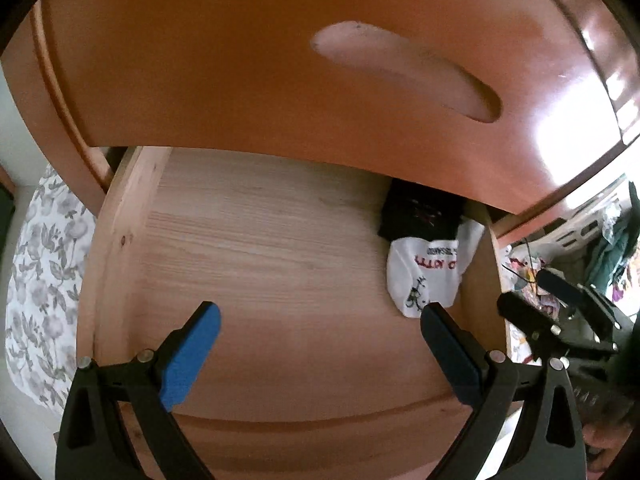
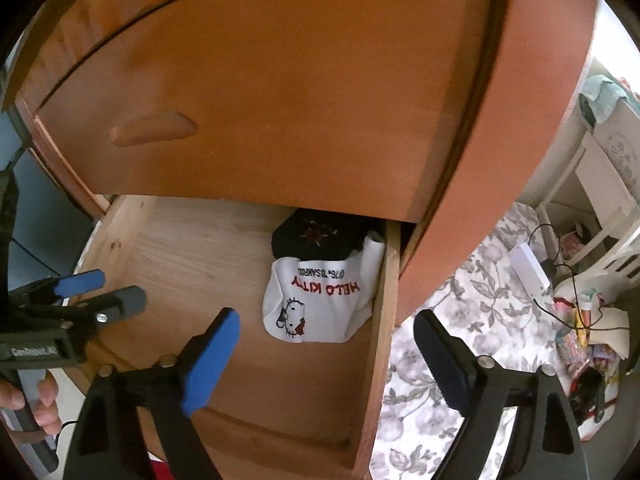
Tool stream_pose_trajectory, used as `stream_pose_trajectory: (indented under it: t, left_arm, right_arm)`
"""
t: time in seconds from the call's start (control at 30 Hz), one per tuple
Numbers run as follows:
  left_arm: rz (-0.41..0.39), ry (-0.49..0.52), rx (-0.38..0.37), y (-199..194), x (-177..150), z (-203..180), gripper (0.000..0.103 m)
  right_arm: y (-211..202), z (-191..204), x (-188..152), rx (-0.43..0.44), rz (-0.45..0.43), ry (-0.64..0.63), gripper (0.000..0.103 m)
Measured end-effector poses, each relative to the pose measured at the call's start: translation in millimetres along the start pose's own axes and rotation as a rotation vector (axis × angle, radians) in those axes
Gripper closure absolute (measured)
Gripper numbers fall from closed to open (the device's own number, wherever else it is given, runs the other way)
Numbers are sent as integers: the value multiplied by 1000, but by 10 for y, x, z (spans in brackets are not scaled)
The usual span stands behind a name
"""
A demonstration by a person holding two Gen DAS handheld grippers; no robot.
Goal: Organize soft objects
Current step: 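Raise both tools and move them back into the open drawer, then close the left tool on the white Hello Kitty sock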
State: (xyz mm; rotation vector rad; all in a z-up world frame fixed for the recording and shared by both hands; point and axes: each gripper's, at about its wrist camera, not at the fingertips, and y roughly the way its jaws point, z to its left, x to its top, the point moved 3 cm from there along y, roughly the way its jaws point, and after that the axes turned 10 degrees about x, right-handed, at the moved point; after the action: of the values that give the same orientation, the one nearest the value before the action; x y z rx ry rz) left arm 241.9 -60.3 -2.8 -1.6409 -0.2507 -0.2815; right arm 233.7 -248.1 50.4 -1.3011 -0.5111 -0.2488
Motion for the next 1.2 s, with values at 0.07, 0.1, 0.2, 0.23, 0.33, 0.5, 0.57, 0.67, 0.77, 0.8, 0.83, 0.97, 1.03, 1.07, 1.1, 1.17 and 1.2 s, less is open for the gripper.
stream_pose_trajectory:
  t: [0.07,0.1,0.2,0.23,0.33,0.5,0.57,0.67,0.77,0.8,0.83,0.97,1.03,1.07,1.1,1.17,1.2]
  left_arm:
    - [9,-4,15,52,35,7,3]
    - [15,-6,23,75,47,20,4]
    - [26,-10,39,120,74,78,6]
    - [26,-10,43,128,83,102,6]
    - [27,-26,42,154,104,195,6]
    - [38,-51,28,212,123,281,6]
    - [43,-52,22,235,118,295,6]
    - [55,-39,16,253,111,300,6]
    - [72,-22,13,274,119,251,6]
    - [81,-15,7,287,129,211,6]
    - [93,-11,-2,299,134,167,6]
    - [122,-3,-17,334,157,-6,11]
    - [145,12,-23,371,172,-119,12]
    - [160,14,-24,401,173,-163,12]
    - [170,16,-23,429,172,-210,13]
    - [184,26,-13,482,163,-318,15]
    - [190,29,-12,505,156,-365,18]
  right_arm:
    - [101,26,14,22,41,-12,23]
    - [172,37,16,30,70,-13,26]
    - [365,41,21,28,140,-9,35]
    - [405,42,29,25,153,-10,38]
    - [524,57,49,10,191,-27,38]
    - [692,107,75,-3,247,-45,40]
    - [766,148,71,-13,274,-66,44]
    - [833,195,54,-21,306,-95,49]
    - [823,191,61,-22,306,-102,52]
    - [805,160,67,-32,303,-99,55]
    - [795,133,72,-38,303,-90,60]
    - [737,76,76,-34,301,-72,68]
    - [659,65,90,-10,283,-67,68]
    - [610,50,89,-4,272,-64,68]
    - [550,14,93,3,261,-58,68]
    - [445,-39,86,16,242,-52,68]
    - [374,-80,72,22,232,-57,68]
